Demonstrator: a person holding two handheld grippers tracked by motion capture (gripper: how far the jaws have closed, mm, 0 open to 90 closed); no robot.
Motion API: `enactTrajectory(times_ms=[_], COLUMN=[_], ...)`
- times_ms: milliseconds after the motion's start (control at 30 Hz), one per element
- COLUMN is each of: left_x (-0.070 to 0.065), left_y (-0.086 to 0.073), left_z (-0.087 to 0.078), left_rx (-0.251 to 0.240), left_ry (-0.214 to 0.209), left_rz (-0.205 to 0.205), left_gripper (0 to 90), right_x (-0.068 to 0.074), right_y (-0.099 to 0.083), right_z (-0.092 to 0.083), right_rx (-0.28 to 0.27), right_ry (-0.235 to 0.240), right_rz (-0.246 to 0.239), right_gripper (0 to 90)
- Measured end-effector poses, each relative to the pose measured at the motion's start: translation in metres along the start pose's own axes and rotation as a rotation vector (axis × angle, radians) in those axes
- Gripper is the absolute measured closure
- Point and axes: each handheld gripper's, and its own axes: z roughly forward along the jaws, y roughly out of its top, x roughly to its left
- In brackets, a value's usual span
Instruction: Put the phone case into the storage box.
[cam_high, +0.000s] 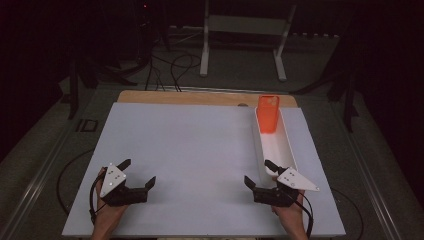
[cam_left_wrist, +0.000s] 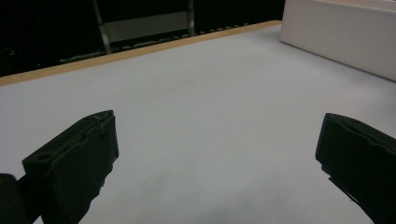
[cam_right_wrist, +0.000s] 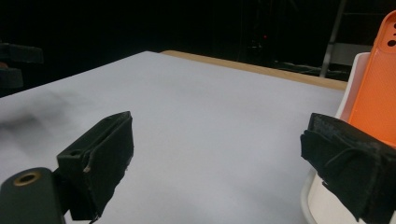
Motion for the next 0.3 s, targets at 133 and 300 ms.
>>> enactTrajectory(times_ms=[133,300], left_x=[-0.0012,-0.0017], left_y=[-0.0004,-0.0007], left_z=[0.0017,0.0039], left_rx=[0.009,0.018], left_ry=[-0.002,-0.002], left_rz=[0.002,0.006], left_gripper=[0.3,0.3], right_x=[-0.0008,-0.0013], right_y=[-0.0006,0.0002], right_z=[-0.0004,-0.0006], right_rx=[0.001,-0.003], right_ry=[0.005,0.006], right_rz=[0.001,-0.005], right_gripper=[8.7,8.7])
